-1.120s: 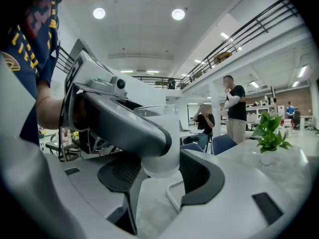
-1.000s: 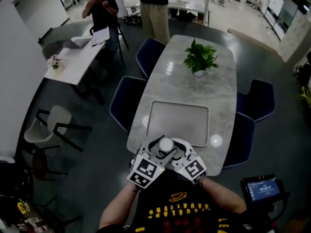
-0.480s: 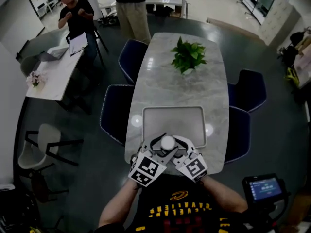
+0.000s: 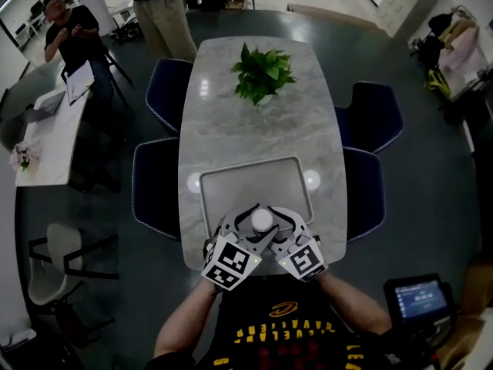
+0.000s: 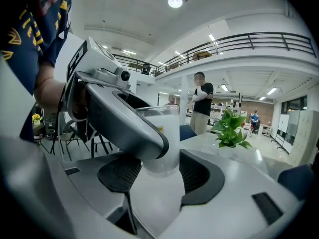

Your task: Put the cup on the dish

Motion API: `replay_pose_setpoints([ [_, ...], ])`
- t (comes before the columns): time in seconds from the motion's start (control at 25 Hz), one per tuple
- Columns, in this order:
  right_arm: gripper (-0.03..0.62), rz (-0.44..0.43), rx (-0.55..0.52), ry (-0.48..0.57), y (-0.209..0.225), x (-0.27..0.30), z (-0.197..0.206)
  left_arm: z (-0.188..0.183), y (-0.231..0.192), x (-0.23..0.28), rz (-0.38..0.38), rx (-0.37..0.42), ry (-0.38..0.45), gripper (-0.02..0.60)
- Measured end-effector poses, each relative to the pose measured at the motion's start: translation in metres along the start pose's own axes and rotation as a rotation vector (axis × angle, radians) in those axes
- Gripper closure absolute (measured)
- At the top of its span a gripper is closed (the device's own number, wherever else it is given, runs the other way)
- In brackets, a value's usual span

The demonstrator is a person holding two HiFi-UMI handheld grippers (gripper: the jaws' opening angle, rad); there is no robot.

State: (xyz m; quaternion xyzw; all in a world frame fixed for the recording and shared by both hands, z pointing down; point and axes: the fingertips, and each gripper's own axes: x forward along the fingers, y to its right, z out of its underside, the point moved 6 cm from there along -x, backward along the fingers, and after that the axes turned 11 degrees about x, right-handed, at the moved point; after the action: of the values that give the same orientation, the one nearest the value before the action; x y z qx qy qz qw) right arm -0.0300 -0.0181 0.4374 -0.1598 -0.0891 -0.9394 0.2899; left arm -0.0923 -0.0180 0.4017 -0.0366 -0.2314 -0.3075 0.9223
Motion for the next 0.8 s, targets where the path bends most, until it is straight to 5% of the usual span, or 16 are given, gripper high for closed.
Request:
replay_pose_setpoints([
  [0.8,0.345,0.008,-0.037,-0.108,0.058,0.036,0.050,0.042,-0.026,0.072,0.052,0.001,-0.149,0.314],
])
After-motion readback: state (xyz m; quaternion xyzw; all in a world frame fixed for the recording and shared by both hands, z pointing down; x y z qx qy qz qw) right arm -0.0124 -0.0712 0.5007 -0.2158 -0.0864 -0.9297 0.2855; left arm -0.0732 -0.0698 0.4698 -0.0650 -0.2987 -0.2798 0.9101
